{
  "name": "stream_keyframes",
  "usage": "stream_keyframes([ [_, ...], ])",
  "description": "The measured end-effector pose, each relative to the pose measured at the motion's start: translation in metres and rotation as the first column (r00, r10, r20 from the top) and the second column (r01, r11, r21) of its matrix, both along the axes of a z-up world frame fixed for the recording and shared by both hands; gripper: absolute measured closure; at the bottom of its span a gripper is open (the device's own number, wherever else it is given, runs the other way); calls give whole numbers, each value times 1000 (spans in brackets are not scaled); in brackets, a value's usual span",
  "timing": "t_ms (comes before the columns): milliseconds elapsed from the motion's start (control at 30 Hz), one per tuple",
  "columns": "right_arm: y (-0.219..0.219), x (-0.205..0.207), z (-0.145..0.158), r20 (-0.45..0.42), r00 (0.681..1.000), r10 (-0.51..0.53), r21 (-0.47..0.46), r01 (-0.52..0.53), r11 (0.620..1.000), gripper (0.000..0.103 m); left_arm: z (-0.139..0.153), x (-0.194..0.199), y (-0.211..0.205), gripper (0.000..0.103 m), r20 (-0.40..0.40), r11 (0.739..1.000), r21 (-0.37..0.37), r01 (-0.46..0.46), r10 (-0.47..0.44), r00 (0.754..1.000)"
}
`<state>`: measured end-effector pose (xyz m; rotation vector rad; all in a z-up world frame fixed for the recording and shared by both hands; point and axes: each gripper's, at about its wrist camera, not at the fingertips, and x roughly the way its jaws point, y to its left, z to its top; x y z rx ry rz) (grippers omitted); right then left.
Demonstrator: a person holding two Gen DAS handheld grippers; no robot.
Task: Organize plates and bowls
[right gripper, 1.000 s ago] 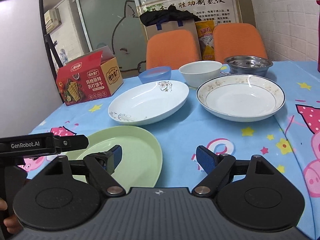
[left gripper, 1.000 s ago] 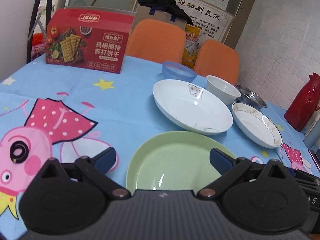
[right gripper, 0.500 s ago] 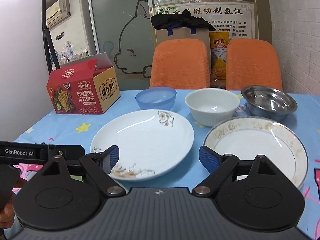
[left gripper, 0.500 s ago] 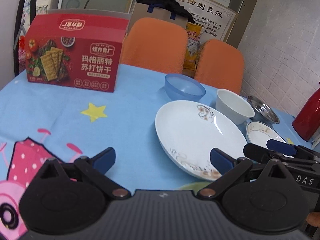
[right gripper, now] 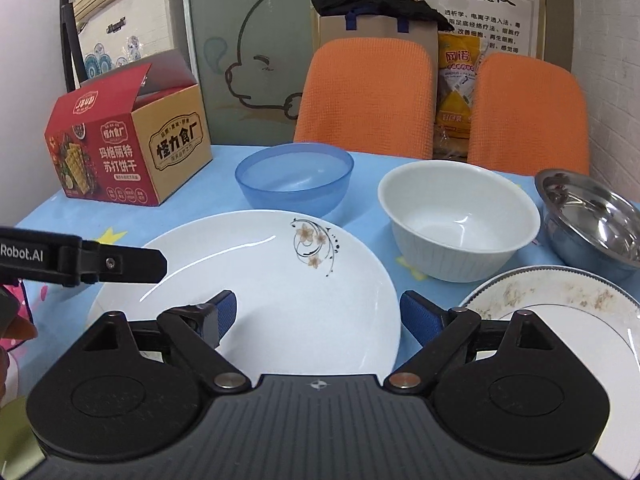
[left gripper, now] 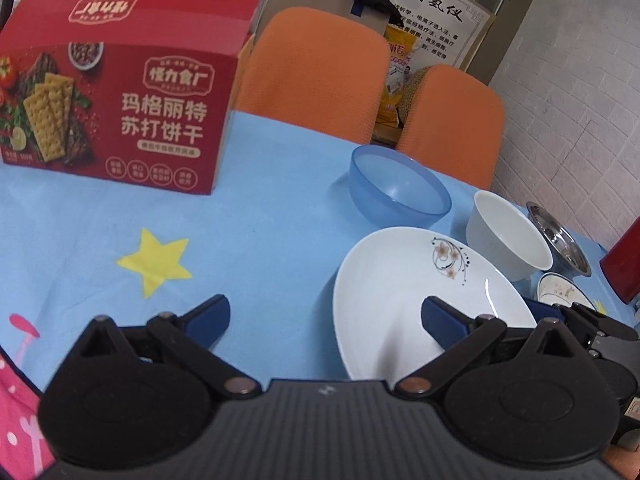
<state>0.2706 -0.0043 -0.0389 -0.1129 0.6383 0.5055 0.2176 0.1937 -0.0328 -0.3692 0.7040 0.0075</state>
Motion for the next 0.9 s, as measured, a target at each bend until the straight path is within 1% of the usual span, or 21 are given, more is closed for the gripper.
stream_keyframes([
  [100, 6, -3, -2, 18, 1000, -5, -29, 5, 1000, 0, 0, -1, 1, 2, -8, 1000, 7, -9, 9, 1000],
  [200, 7, -3, -2, 17, 1000, -11, -11, 11, 1000, 0, -2, 1, -3, 2, -37, 999, 37, -8, 10, 999],
  [300, 12, -2, 1, 3, 999, 37, 27, -37, 999, 0, -1, 1, -2, 2, -42, 999, 48, -12, 14, 999],
  [367, 15, -1, 3, 3, 996, 88, 43, -88, 995, 0, -1, 1, -1, 2, -40, 999, 48, -8, 10, 999],
  [500, 10, -8, 6, 36, 997, 73, 16, -73, 997, 0, -1, 0, -2, 2, -27, 999, 42, 1, 0, 1000],
  [600, 10, -8, -2, 1, 998, 67, -7, -67, 998, 0, 0, -2, -6, 3, -5, 998, 57, 18, -18, 1000],
  [700, 9, -5, -5, -23, 997, 69, -1, -69, 998, 0, -3, 0, -10, 3, -11, 997, 67, 34, -33, 999],
  [800, 8, -6, -5, -16, 997, 70, -2, -71, 998, 0, -4, 1, -9, 3, -11, 997, 60, 37, -37, 999],
  [900, 8, -7, -6, -7, 997, 73, -2, -73, 997, 0, -4, 1, -12, 3, -18, 996, 78, 49, -47, 999],
])
